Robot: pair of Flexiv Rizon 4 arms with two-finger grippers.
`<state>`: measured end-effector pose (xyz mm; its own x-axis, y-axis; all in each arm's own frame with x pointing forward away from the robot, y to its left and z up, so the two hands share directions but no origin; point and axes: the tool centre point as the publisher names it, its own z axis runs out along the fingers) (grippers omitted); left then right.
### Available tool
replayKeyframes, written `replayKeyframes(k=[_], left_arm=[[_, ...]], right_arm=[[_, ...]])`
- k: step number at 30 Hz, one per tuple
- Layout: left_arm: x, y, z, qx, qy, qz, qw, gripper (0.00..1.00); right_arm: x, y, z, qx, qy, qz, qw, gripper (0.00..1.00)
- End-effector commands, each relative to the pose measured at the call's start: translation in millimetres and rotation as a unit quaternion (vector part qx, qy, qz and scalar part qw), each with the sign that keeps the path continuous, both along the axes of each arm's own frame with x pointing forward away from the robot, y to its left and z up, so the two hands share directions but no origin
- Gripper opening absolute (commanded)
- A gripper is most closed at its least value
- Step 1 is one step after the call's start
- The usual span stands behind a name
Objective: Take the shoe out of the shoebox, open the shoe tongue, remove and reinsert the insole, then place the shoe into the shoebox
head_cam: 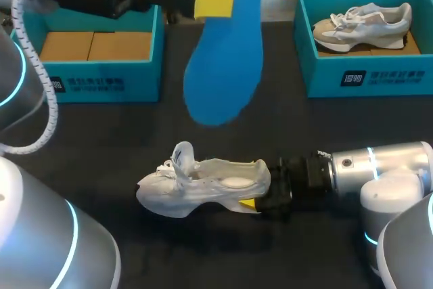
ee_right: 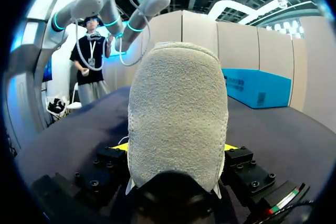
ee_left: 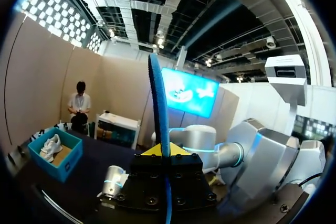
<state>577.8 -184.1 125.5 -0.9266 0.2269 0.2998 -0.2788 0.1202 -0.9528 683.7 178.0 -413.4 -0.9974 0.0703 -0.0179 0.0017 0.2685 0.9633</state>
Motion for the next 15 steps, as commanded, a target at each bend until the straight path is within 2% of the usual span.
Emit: replayKeyframes(k=[1, 15], left_arm=[[-15.3, 12.8, -1.9, -0.011, 0.001, 0.012, 1.0, 0.0], [-17.8, 17.5, -1.6, -0.023, 0.013, 0.016, 1.0, 0.0]], right_arm=[[-1.1, 1.1, 0.9, -0.002, 0.0, -0.001, 1.0, 0.0], [-0.1, 0.1, 2.8, -0.006, -0.002, 0.001, 1.0, 0.0]])
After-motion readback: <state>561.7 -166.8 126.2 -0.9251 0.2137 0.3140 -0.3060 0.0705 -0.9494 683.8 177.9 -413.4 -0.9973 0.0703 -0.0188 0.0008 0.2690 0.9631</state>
